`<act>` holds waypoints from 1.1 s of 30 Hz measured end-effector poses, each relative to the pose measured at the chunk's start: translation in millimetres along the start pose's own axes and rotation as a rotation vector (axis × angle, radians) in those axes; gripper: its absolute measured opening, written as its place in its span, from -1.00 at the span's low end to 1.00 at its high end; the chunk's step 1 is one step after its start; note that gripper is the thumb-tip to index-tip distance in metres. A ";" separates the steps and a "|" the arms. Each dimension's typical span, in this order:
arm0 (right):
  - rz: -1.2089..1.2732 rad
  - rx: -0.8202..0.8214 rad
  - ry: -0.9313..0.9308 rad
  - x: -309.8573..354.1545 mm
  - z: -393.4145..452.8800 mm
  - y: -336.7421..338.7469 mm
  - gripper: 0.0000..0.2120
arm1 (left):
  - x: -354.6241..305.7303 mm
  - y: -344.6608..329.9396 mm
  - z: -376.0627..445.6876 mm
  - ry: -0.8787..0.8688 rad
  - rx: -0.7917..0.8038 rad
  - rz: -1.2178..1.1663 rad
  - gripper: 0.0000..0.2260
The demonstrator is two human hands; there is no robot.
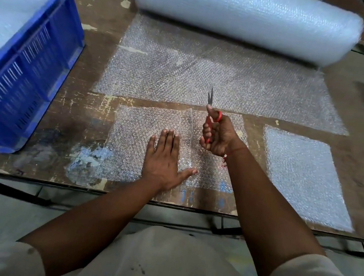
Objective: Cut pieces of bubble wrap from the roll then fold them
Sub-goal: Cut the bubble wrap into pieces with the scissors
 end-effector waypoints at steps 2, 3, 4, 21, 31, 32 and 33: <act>-0.008 -0.041 0.037 -6.9 -1.0 9.5 -0.57 | 1.3 -0.1 -0.8 -0.001 0.000 -0.008 0.07; -0.011 -0.058 0.049 -13.5 -1.0 15.2 -0.58 | 2.2 -0.2 -1.7 0.002 0.001 -0.010 0.07; -0.011 -0.072 0.057 -22.3 -0.6 21.2 -0.60 | 3.6 -0.2 -2.6 0.006 -0.001 -0.010 0.06; -0.106 -0.211 0.224 -64.0 -19.9 49.3 -0.62 | 26.8 7.6 -5.6 0.006 -0.030 -0.020 0.07; -0.495 -0.204 0.389 -75.6 -56.0 1.4 -0.71 | -53.3 46.8 1.2 0.146 -0.057 -1.317 -0.37; -0.544 -0.201 0.385 -75.8 -58.1 -0.8 -0.69 | -57.1 46.1 5.7 0.180 -0.065 -1.401 -0.60; -0.568 -0.187 0.367 -76.1 -58.2 -0.2 -0.68 | -59.1 44.0 9.3 0.189 -0.080 -1.431 -0.77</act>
Point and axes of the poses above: each hand's wrist, its own z-axis towards the middle knuckle, its own y-axis out of the back of the hand, x = y × z, the point moved 2 cm from there along z, towards the middle knuckle, and after that the axes turned 6 degrees about -z, right-handed, at the moved point
